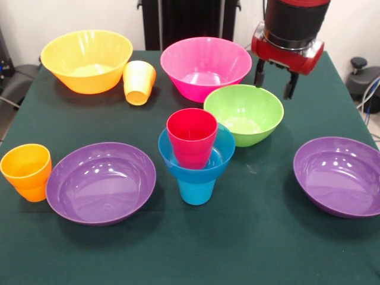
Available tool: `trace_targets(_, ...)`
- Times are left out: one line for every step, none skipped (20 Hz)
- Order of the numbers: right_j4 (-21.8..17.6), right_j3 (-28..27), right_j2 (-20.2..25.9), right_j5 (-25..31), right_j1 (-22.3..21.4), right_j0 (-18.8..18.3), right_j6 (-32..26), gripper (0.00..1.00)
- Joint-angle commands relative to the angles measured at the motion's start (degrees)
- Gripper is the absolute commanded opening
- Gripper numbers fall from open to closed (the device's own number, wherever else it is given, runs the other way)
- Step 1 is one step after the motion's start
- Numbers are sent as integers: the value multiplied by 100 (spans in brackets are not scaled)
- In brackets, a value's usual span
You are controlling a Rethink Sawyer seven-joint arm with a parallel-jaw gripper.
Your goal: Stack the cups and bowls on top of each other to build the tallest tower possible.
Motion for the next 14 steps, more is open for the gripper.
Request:
trace_targets(-47,522,264,-511,266,201,1167,100)
trace_targets(-43,531,263,-528,263,209,1172,100)
trace_targets(-43,509,254,-546,278,210,1182,100)
trace_targets(-36,513,257,-561,282,215,1191,100)
trace_targets(-31,496,263,-602,314,215,1204,100)
trace_targets(-21,498,269,-632,325,222,1221,100)
trace_targets(-6,477,288,-692,376,218,1237,100)
trace_targets(10,456,306,-753,426,213,1252,100)
trace_targets(45,447,354,-879,517,217,1287,100)
trace_targets(63,438,366,-908,540,227,1309,100)
trace_targets(86,428,390,-971,589,221,1331,100)
trace_targets(98,420,393,-992,606,229,1347,100)
trace_targets(111,404,394,-1020,629,242,1374,100)
trace_targets(120,428,396,-1046,626,248,1384,100)
